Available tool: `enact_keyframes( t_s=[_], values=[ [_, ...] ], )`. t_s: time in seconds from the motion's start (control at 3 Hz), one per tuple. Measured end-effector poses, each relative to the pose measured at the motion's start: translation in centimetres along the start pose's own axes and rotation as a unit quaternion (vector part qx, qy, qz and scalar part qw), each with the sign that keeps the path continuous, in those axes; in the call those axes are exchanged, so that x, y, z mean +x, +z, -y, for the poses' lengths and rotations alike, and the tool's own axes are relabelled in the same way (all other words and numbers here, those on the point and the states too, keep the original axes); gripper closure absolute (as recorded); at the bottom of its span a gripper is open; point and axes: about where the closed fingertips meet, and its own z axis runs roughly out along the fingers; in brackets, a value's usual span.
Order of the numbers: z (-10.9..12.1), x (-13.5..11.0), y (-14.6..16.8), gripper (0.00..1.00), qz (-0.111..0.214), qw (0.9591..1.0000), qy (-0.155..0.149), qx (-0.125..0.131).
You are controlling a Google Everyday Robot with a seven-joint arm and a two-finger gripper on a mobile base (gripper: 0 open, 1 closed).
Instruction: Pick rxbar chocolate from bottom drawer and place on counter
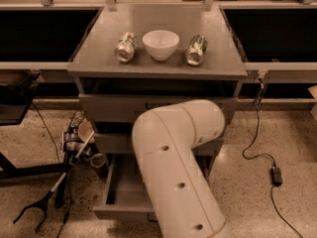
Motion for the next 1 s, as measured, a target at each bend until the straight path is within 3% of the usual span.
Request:
enact_keyframes(
  t_s=[1.0],
  values=[
    [11.8,-0.1,-19.7,1.00,-0.003,0.9963,0.031,0.080]
  ],
)
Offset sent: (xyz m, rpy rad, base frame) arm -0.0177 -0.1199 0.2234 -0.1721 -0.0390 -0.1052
